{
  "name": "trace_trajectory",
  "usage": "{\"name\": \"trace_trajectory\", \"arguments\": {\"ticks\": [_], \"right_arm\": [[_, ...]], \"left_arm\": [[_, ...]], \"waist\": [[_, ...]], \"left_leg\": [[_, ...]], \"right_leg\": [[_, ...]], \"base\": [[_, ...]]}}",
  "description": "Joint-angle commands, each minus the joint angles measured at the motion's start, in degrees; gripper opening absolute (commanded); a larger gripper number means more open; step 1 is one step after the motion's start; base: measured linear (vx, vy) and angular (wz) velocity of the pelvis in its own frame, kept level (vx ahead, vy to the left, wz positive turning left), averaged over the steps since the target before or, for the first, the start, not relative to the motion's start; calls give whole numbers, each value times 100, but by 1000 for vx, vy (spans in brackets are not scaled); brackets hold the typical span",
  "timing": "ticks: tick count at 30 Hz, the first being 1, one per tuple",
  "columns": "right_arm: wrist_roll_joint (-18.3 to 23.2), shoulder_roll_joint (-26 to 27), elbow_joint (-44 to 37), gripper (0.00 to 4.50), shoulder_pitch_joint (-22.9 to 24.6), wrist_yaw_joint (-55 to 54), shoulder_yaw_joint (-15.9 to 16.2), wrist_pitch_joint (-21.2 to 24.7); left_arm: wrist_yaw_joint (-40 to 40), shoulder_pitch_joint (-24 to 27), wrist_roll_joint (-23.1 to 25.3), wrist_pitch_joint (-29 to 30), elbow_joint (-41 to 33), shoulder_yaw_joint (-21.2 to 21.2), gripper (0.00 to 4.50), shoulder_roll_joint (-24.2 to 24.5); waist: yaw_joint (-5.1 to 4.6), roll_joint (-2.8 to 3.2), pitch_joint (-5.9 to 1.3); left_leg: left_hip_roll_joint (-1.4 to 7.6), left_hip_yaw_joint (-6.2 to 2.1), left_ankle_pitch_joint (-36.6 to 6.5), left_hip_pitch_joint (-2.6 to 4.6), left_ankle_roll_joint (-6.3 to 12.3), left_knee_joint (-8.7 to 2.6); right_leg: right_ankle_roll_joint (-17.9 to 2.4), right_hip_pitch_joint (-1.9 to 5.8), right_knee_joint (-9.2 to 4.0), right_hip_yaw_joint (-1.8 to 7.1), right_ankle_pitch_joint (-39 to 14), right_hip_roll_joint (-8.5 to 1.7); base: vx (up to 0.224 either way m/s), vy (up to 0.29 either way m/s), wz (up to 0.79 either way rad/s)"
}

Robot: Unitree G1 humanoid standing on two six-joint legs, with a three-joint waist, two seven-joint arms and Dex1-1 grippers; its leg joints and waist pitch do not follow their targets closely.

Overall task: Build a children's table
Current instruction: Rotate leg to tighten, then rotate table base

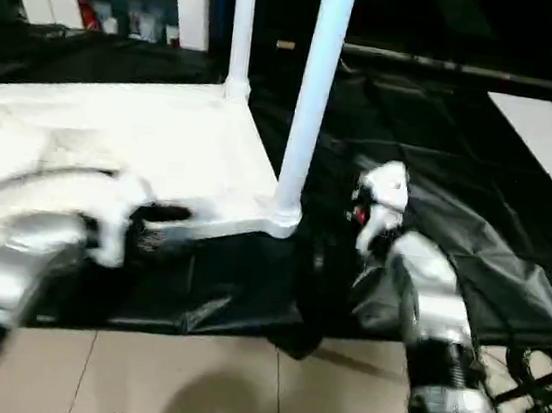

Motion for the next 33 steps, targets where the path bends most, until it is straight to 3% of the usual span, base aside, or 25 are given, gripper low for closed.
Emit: {"name": "trace_trajectory", "arguments": {"ticks": [1,3,4,5,7,10,11,12,13,14,15,19,21,23,26,28,33], "right_arm": [[359,71,-688,375,293,74,65,385],[667,177,-1344,375,421,73,139,839],[773,209,-1510,375,444,127,173,964],[931,240,-1769,375,479,286,277,1142],[1047,242,-1920,375,505,476,381,1239],[1193,46,-2284,375,710,918,612,1536],[1290,-64,-2420,375,799,1076,676,1742],[1405,-194,-2609,375,904,1223,738,2016],[1426,-221,-2668,375,929,1241,750,2085],[1429,-225,-2676,375,932,1243,752,2094],[1327,-236,-2672,375,937,1193,822,2165],[834,178,-2002,375,575,666,988,1983],[677,520,-1507,375,273,336,1055,1875],[600,734,-1180,375,65,171,1152,1818],[469,1013,-689,375,-198,-104,1180,1663],[278,1210,-200,375,-445,-440,1129,1461],[-81,1266,809,375,-882,-1393,771,879]], "left_arm": [[116,-172,-64,-120,100,-38,355,-51],[136,-236,-63,-131,166,-67,377,-116],[140,-252,-59,-133,181,-72,377,-126],[98,-267,-68,-156,201,-84,390,-127],[52,-266,-94,-176,208,-86,397,-126],[-86,-85,-162,-46,112,-96,424,53],[-176,10,-208,56,25,-105,431,156],[-385,203,-342,298,-198,-115,431,337],[-433,254,-375,365,-265,-116,438,381],[-439,261,-379,374,-274,-116,438,387],[-498,404,-382,502,-424,-118,445,536],[-392,637,-322,587,-646,-35,445,716],[-298,767,-338,654,-812,20,445,776],[-231,904,-411,770,-1031,36,445,849],[-202,1102,-512,937,-1347,60,445,892],[-167,1305,-576,1133,-1683,71,445,945],[-138,1641,-615,1480,-2103,20,445,1165]], "waist": [[-4,125,-432],[-11,120,-450],[-11,158,-460],[-34,149,-459],[-49,179,-444],[-74,192,-396],[-77,171,-394],[-68,190,-394],[-70,163,-379],[-64,183,-376],[-65,141,-381],[-63,80,-353],[-66,106,-344],[-68,88,-351],[-67,103,-365],[-39,44,-378],[34,77,-400]], "left_leg": [[136,-90,-1151,48,110,-353],[122,-89,-728,32,311,-316],[116,-83,-565,34,443,-294],[106,-85,-519,10,499,-290],[118,-79,-609,3,546,-289],[140,-80,-1054,38,386,-320],[142,-76,-1097,40,365,-322],[149,-82,-1139,58,303,-334],[153,-86,-1180,50,273,-347],[156,-79,-1240,75,244,-349],[157,-82,-1246,70,208,-346],[152,-77,-1390,86,87,-364],[147,-91,-1418,76,13,-369],[156,-107,-1441,76,-47,-382],[160,-95,-1356,100,-84,-378],[155,-78,-1102,78,-38,-373],[140,-60,-866,106,-51,-354]], "right_leg": [[-1304,282,-359,232,-348,-288],[-1407,330,-290,225,378,-254],[-1468,327,-270,217,639,-255],[-1496,344,-251,216,697,-257],[-1528,330,-275,214,517,-286],[-1450,310,-361,219,-341,-285],[-1415,304,-376,219,-453,-284],[-1380,310,-373,227,-595,-286],[-1358,294,-377,226,-746,-282],[-1342,269,-395,229,-846,-279],[-1329,266,-386,231,-941,-291],[-1183,212,-442,238,-1485,-311],[-1160,196,-439,245,-1666,-335],[-1119,201,-429,240,-1744,-346],[-1172,177,-387,246,-1395,-319],[-1243,202,-335,240,-941,-301],[-1269,212,-275,234,-480,-292]], "base": [[0,0,0],[0,0,0],[0,0,0],[0,0,0],[0,0,0],[0,0,0],[0,0,0],[0,0,0],[0,0,0],[0,0,0],[0,0,0],[0,0,0],[0,0,0],[0,0,0],[0,0,0],[0,0,0],[0,0,0]]}}
